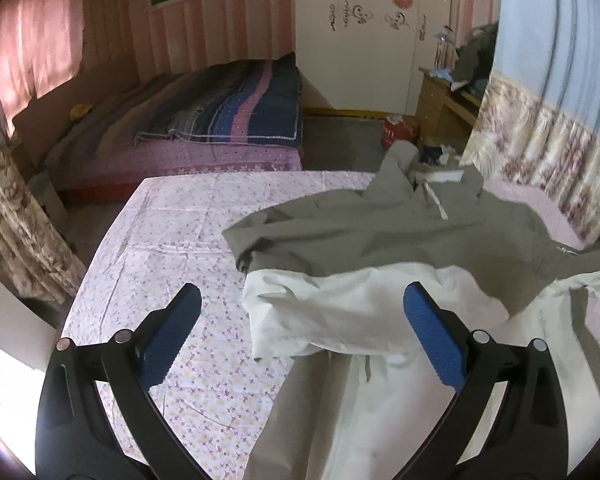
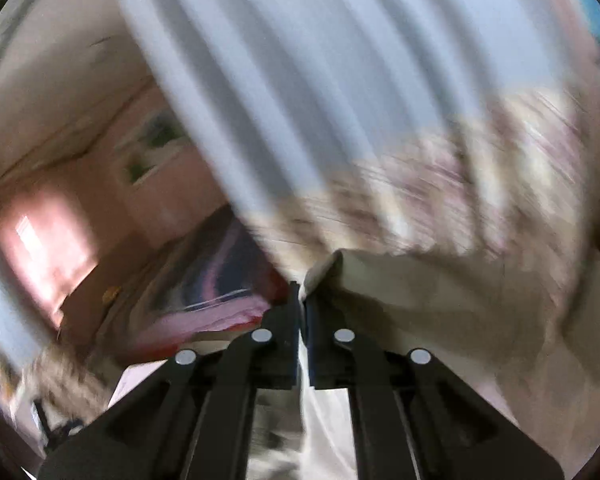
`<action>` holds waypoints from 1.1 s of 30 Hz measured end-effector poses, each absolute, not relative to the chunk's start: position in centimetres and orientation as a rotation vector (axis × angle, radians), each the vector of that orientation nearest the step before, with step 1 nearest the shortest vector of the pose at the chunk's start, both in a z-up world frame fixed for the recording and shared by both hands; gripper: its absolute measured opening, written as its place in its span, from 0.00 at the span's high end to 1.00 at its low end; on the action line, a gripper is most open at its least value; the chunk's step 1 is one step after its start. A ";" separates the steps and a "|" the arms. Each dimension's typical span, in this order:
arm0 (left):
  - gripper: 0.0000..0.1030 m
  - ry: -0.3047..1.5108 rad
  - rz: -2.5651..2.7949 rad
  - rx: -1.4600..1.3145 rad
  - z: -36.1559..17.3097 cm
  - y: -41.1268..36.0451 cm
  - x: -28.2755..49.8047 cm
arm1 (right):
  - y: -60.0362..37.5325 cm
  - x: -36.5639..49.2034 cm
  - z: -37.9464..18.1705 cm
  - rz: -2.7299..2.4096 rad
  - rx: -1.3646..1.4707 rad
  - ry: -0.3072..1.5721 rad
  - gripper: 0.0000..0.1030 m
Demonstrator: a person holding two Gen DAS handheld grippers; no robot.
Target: Fold large clothes
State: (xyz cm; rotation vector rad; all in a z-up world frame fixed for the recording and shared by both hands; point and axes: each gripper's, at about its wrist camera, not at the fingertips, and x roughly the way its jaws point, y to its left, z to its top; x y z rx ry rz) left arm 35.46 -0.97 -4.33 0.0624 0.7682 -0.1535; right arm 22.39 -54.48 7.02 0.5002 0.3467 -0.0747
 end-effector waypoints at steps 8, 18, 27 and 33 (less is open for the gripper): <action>0.03 0.705 -0.096 0.051 -2.9 1.2 34.8 | -37.4 33.1 12.5 0.423 0.281 0.515 0.94; 0.03 0.783 -0.027 0.072 -5.7 3.0 36.9 | -34.8 34.5 2.6 0.312 0.131 0.776 0.26; 0.03 0.777 -0.129 0.179 -7.6 -2.8 43.7 | -42.1 29.9 -4.9 0.062 0.169 0.816 0.23; 0.03 0.926 -0.253 0.121 -9.8 -4.7 52.0 | -41.7 29.0 -7.7 0.100 0.189 0.849 0.23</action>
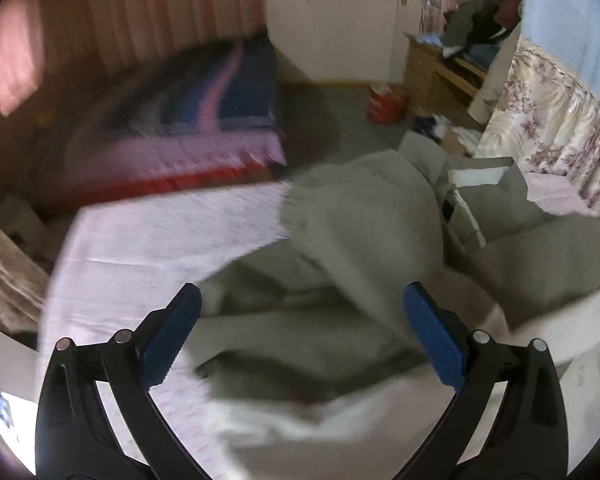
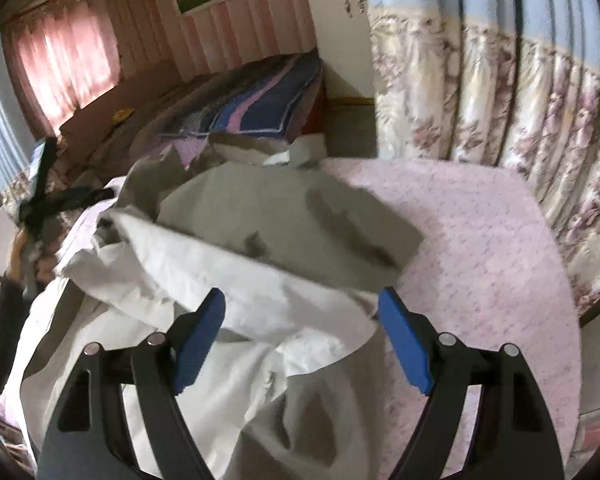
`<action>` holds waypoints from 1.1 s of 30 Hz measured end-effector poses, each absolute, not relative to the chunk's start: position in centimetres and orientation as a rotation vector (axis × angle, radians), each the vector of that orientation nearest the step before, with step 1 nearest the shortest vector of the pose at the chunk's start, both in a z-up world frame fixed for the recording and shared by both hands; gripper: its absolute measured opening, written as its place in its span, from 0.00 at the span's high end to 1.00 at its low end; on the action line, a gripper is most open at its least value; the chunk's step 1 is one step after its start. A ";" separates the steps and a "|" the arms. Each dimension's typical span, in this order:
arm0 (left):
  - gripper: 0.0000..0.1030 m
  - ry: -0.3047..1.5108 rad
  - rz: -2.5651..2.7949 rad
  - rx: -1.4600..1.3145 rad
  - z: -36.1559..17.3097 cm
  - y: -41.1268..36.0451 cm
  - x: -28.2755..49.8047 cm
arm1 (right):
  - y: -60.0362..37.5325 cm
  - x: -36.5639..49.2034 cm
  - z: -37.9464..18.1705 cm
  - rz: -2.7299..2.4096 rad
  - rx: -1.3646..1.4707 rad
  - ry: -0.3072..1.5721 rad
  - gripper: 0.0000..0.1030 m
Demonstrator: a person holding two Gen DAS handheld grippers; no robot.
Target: Fold large clothes
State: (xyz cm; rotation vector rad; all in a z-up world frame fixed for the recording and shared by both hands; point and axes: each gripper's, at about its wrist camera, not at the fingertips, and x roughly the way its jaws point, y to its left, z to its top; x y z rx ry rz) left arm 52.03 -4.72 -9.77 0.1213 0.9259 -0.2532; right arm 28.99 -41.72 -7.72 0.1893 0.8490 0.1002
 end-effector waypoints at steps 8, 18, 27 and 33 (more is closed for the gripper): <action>0.99 1.102 -0.346 0.024 -12.8 -8.5 56.0 | -39.6 32.7 -10.9 0.086 0.122 0.948 0.80; 0.60 0.882 -0.387 -0.109 -2.8 1.0 40.0 | -39.3 28.2 -7.6 0.165 0.045 0.821 0.73; 0.06 1.025 -0.020 0.080 -11.2 8.9 36.4 | -43.2 24.8 -7.5 0.014 0.001 0.880 0.36; 0.03 0.960 -0.174 0.033 -9.0 4.6 41.2 | -44.2 28.3 -6.7 -0.044 0.272 0.880 0.32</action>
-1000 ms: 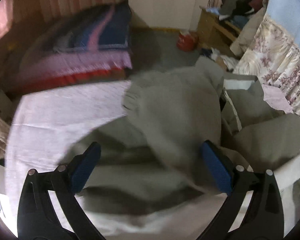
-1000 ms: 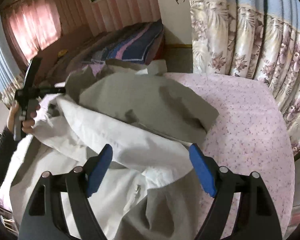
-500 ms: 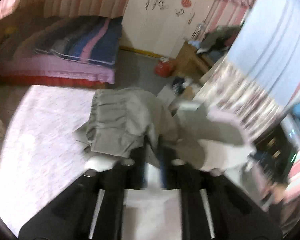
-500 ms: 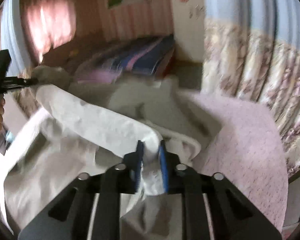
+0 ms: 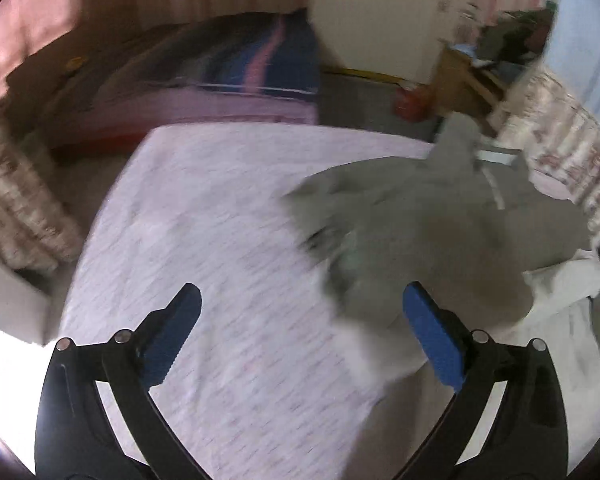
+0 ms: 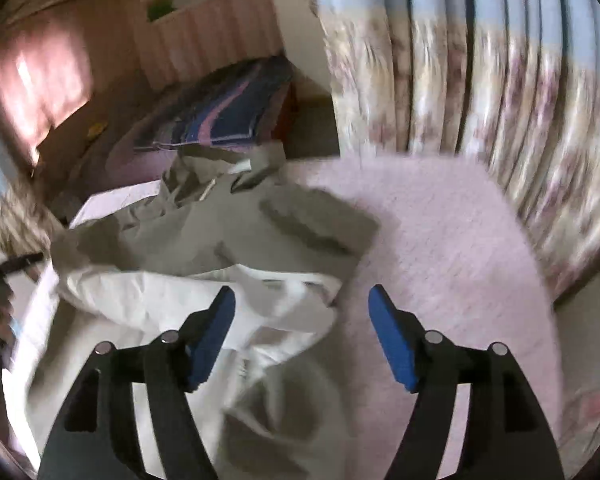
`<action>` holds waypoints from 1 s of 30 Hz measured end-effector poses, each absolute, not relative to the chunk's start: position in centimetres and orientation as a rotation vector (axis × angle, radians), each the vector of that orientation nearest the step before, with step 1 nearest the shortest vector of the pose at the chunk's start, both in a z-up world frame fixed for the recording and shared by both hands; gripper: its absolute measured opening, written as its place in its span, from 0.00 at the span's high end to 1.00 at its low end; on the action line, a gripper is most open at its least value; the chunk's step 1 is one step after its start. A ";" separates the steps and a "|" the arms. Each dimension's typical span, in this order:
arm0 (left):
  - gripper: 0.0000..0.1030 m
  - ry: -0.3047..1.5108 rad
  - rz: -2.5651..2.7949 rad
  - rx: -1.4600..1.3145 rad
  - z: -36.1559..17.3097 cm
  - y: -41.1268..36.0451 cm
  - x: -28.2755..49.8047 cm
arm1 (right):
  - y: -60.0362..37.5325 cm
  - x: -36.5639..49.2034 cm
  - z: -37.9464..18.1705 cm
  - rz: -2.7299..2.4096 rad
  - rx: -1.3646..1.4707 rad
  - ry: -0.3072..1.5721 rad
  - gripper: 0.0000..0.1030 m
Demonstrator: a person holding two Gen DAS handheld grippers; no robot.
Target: Fold large clothes
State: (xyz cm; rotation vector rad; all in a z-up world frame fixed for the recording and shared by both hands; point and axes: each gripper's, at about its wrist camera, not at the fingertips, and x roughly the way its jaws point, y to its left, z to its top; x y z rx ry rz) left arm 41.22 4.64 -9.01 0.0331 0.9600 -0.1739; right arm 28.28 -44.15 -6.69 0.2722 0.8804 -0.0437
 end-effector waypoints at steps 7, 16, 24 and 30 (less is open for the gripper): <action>0.77 1.113 -0.268 0.007 -12.7 -0.4 46.1 | -42.2 32.1 -13.3 -0.097 0.317 1.048 0.58; 0.78 0.898 -0.327 0.105 -12.0 0.4 40.5 | -38.6 28.4 -13.5 -0.057 -0.247 0.899 0.85; 0.44 0.899 -0.259 0.207 -13.3 0.8 39.6 | -41.2 27.8 -9.7 0.056 -0.036 0.886 0.38; 0.03 0.825 -0.307 0.128 -8.2 1.6 42.1 | -44.3 34.3 -6.9 0.039 0.158 0.852 0.32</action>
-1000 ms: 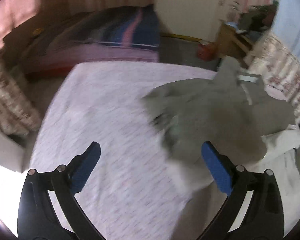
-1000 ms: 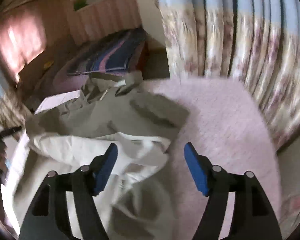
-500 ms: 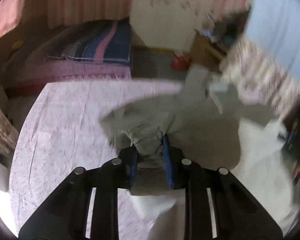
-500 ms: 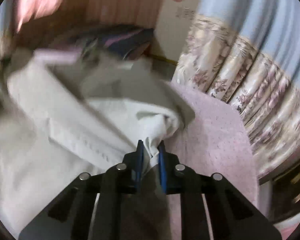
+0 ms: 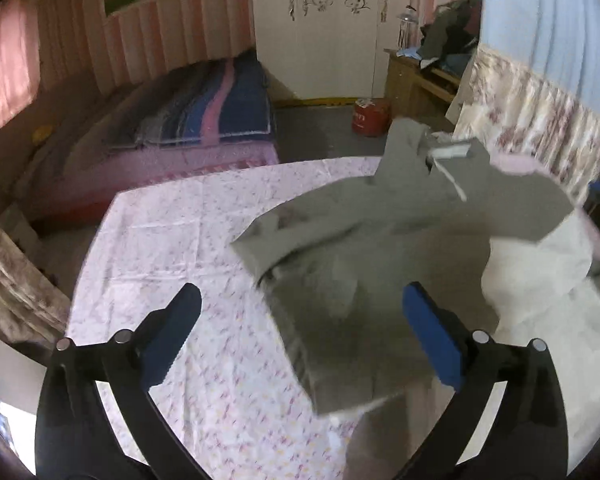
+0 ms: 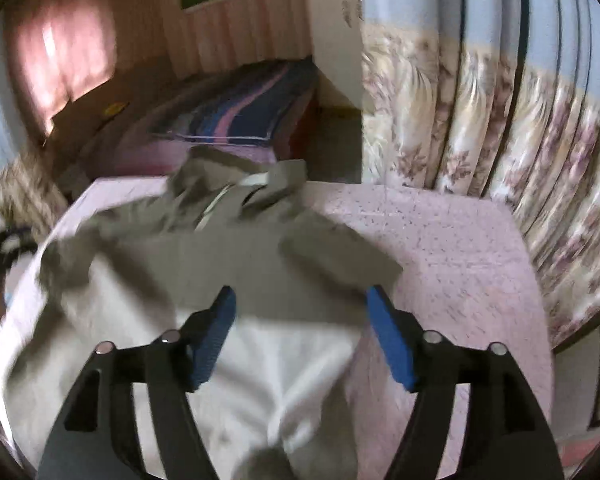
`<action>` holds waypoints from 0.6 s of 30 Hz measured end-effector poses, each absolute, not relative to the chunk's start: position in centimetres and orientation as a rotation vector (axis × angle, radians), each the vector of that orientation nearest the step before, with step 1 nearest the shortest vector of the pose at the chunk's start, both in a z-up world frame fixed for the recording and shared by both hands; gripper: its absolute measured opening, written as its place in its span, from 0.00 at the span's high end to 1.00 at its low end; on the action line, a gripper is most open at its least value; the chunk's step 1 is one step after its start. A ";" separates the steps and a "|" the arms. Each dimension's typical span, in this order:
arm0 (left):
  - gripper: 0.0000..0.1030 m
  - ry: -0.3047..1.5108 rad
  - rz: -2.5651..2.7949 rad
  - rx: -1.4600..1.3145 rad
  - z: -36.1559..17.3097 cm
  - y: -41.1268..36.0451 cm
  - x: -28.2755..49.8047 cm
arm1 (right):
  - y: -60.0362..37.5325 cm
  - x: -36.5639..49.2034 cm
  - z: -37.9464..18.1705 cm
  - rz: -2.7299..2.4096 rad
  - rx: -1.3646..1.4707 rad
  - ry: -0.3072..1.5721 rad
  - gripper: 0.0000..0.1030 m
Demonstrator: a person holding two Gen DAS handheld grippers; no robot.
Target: Fold large clothes
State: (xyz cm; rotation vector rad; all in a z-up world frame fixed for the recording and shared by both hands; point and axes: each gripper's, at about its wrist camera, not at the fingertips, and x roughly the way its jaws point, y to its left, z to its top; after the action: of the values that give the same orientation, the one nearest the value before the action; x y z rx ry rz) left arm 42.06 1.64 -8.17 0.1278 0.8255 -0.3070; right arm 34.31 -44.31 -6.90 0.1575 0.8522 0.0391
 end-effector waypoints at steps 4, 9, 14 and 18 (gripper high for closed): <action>0.22 1.090 -0.342 -0.018 -12.4 1.4 47.7 | -44.4 40.9 -11.9 0.037 0.315 1.036 0.32; 0.67 1.134 -0.311 0.034 -14.6 -1.0 47.9 | -43.3 40.6 -12.3 0.015 0.306 0.947 0.93; 0.68 0.722 -0.330 0.034 -8.5 -1.1 44.2 | -42.6 37.0 -6.4 -0.027 0.167 0.575 0.97; 0.59 0.892 -0.281 0.129 -13.3 -1.6 47.7 | -43.9 40.4 -10.6 -0.098 0.178 0.746 0.80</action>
State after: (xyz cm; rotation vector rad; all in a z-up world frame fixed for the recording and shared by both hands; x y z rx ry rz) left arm 47.71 -1.58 -13.29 0.1285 0.8921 -0.2807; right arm 40.37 -43.94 -10.60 0.1777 0.7464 -0.0983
